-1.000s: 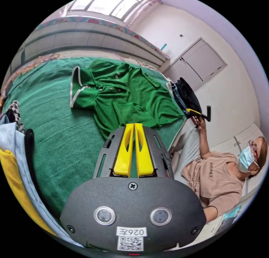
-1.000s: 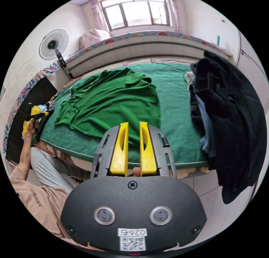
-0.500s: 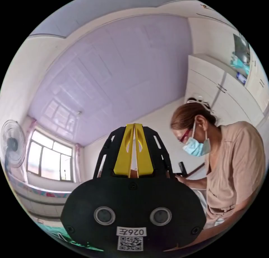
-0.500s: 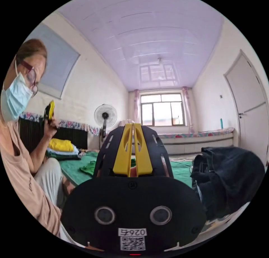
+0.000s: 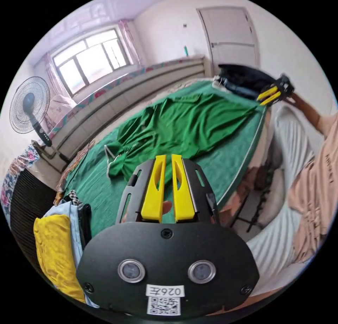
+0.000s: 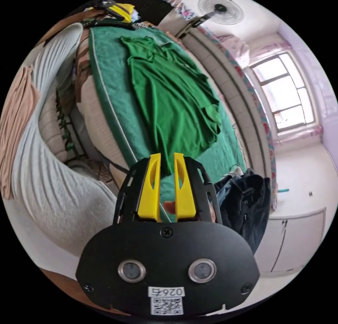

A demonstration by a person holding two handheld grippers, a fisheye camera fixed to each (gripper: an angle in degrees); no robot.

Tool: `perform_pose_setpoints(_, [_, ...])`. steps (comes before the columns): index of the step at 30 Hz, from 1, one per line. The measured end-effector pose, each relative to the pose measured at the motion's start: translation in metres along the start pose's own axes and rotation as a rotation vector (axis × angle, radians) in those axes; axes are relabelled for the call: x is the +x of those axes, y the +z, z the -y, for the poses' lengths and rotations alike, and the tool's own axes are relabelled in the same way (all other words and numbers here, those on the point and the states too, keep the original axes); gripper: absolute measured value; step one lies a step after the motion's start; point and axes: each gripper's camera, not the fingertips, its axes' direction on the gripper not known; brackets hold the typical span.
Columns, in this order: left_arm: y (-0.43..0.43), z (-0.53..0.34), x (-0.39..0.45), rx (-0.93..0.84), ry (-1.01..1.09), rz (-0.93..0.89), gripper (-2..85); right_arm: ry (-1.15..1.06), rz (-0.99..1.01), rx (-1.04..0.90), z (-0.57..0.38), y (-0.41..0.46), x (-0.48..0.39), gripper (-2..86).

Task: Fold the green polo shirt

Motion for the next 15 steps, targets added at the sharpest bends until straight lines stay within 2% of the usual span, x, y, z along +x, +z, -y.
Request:
perform_pose_setpoints(6, [0.06,0.036,0.015,-0.186,0.163,0.096,13.8,-0.183,0.063,-0.105,0.058,0.058,-0.021,4.4])
perform_pose_setpoints(8, [0.081,0.055,0.014,-0.278,0.203,0.079,19.9,-0.224,0.097,-0.148,0.073,0.084,-0.025,5.7])
perform_pose_setpoints(12, [0.099,0.084,-0.003,-0.339,0.183,0.005,19.3,-0.189,0.161,-0.134,0.084,0.107,-0.017,5.7])
perform_pose_setpoints(15, [0.112,0.103,-0.031,-0.392,0.125,-0.179,13.5,-0.099,0.255,-0.11,0.084,0.127,0.0,5.3])
